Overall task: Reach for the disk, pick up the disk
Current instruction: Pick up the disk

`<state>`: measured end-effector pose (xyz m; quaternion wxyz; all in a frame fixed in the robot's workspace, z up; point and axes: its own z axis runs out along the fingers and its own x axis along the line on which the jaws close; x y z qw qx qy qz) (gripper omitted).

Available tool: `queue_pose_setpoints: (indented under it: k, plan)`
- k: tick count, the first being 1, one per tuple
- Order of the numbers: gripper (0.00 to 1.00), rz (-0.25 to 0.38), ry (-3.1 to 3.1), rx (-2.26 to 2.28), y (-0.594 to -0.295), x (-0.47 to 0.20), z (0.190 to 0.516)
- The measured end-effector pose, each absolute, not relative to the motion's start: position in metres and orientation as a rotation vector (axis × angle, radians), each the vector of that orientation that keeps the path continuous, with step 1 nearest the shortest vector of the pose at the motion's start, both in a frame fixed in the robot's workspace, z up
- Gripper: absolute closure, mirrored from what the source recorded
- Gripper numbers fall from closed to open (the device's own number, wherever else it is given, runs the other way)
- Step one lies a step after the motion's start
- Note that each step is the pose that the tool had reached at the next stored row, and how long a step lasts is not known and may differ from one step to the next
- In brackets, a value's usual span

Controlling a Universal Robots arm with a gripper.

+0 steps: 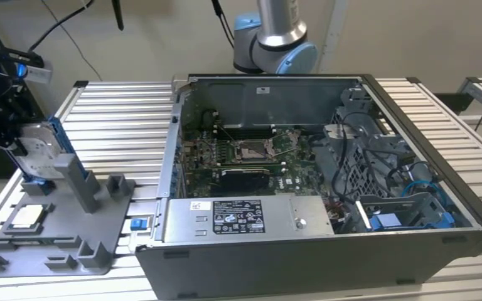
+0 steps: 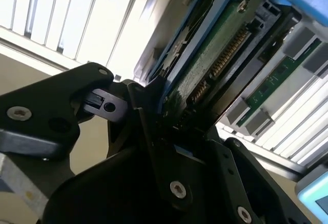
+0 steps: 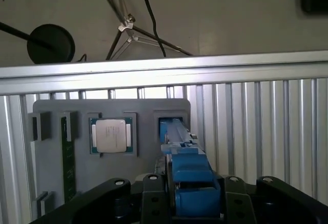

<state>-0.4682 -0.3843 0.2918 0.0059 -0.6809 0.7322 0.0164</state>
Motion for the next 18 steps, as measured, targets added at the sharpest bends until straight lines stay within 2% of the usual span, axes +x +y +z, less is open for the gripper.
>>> queue_pose_setpoints:
  k: [18]
  plan:
    - [1.0,0.052,2.268,-2.157,-0.384,-0.468,0.31]
